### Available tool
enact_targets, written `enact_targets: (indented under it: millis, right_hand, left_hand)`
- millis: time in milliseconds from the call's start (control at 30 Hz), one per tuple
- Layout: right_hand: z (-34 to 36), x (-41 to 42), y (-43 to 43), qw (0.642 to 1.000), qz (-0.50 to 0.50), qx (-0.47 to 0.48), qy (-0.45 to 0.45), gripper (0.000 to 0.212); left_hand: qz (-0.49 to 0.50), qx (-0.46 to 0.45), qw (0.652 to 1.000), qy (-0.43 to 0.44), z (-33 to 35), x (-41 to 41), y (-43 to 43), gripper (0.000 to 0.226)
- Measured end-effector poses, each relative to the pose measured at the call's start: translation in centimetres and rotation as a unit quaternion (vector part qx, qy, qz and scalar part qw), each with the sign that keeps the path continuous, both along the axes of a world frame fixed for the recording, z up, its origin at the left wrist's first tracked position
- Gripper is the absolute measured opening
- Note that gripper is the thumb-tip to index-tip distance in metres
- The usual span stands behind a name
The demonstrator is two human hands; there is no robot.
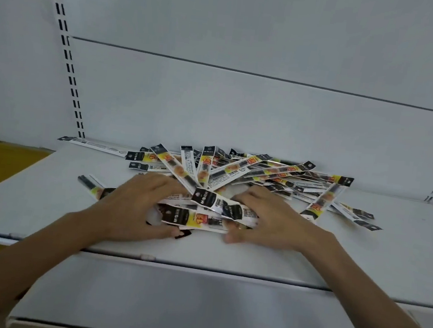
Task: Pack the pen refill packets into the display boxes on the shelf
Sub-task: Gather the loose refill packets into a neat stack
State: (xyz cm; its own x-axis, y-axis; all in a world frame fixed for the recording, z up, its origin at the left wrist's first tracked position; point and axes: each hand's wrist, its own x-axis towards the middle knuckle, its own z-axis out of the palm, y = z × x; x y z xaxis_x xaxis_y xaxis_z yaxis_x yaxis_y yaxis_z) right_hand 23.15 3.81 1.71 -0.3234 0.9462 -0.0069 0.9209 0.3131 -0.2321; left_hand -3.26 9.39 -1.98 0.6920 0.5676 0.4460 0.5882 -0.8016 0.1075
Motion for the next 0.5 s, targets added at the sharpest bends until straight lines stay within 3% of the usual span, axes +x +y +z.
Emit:
enact_targets:
  millis: [100,200,333,500]
  right_hand:
    - [0.3,0.8,-0.2,1.000,0.010,-0.006,0.018,0.042]
    - [0.7,2.1,-0.4,1.000,-0.010,-0.017,0.019,0.036]
    - [1.1,3.6,-0.8,0.996,-0.055,0.026,0.066,0.018]
    - [2.1,2.9,-0.4,0.973,-0.119,0.090,0.177,0.026]
  left_hand:
    - [0.011,-0.054,0.998,0.025,0.2,-1.7,0.1,0.079]
    - [0.009,-0.094,0.993,0.065,0.8,-2.4,0.1,0.085]
    - [-0.003,-0.040,0.998,0.043,0.8,-3.5,0.6,0.084]
    - [0.020,-0.001,0.999,0.045,0.4,-2.8,2.2,0.086]
